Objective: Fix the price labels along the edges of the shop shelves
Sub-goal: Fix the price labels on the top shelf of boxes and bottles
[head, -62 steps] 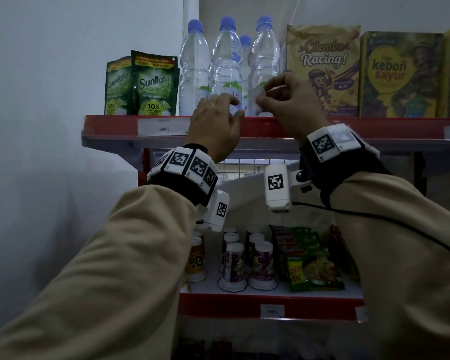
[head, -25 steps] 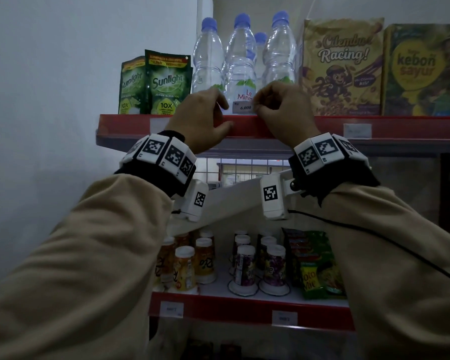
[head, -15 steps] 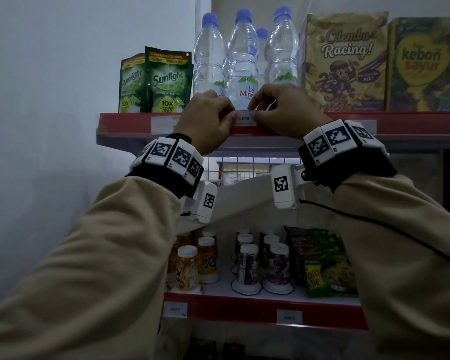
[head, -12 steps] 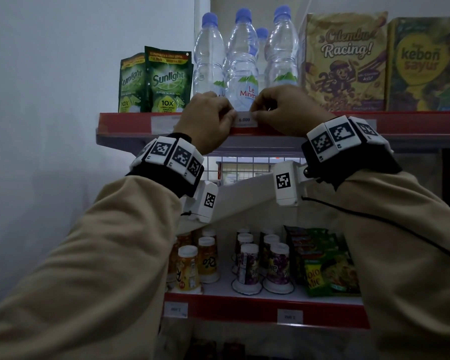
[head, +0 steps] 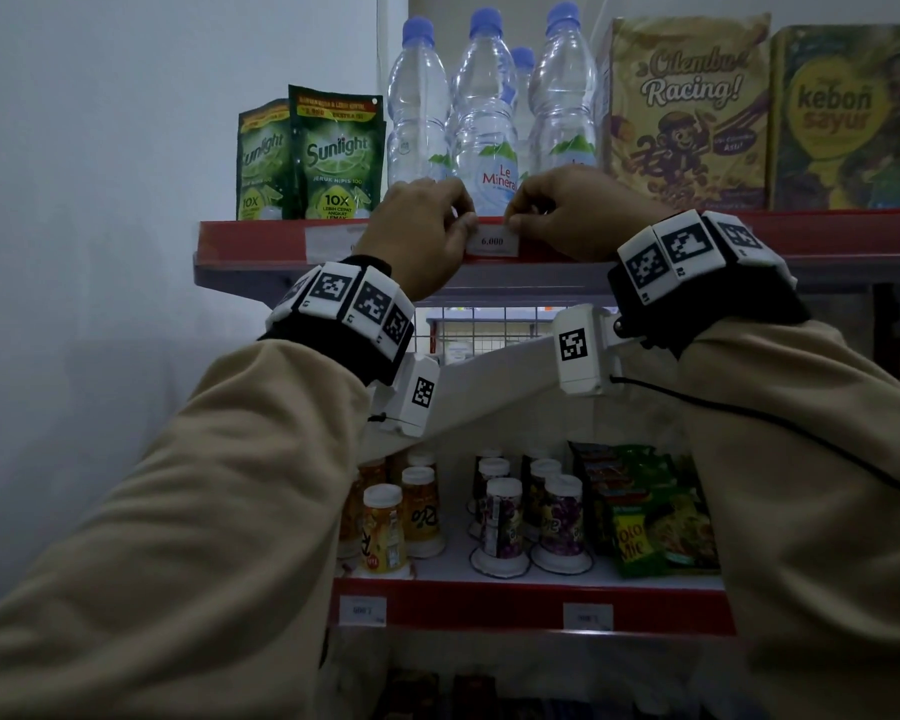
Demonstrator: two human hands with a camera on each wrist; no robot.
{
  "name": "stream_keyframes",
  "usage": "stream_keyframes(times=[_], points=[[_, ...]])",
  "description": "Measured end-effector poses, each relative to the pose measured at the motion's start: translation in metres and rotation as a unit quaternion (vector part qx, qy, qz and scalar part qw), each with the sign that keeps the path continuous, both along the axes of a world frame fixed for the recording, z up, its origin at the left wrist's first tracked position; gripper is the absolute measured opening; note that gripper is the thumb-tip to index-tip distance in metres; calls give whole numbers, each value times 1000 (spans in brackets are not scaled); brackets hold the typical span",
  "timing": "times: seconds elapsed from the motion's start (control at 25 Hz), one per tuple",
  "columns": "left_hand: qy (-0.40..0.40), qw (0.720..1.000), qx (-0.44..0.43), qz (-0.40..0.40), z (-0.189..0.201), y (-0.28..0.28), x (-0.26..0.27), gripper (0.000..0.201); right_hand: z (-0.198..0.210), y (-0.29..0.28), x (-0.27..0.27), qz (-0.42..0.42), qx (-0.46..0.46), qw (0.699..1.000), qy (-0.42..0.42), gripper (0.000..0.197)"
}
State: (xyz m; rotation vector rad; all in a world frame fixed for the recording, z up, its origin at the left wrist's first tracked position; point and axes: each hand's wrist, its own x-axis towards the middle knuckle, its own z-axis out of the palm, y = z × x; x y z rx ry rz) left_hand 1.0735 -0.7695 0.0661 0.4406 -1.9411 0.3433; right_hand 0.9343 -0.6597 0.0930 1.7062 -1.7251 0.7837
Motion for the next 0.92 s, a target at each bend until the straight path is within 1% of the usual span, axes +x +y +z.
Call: stream_keyframes(times=[0.28,0.4,0.52,0.64,0.72,0.8,0.88,0.92], points=[[-9,1000,9,25,2,1,-1,26,1,0,-1,4,11,1000,-7,20],[-2,1000,2,23,3,1,0,27,-1,-1,-2,32,3,999,-24,16],[13,1000,-2,13,2,1,1,25,-3,-3,-5,44,-13,999,-27,13],[34,999,13,-22,1,1,1,19,-7,-5,-6,55,-44,997,-30,6],[35,999,13,-19,1,1,1,18,-10,-7,-5,63,-60,996,-34,10],[39,999,-6,18,0,0,2,20,-12,-12,-3,48,-78,996,-22,15],[53,993,-34,95,-1,-2,7,20,-13,-17,-1,29,-96,995,-8,20],[58,990,-40,121,-2,-3,10,19,-13,-19,-1,26,-102,994,-6,20]])
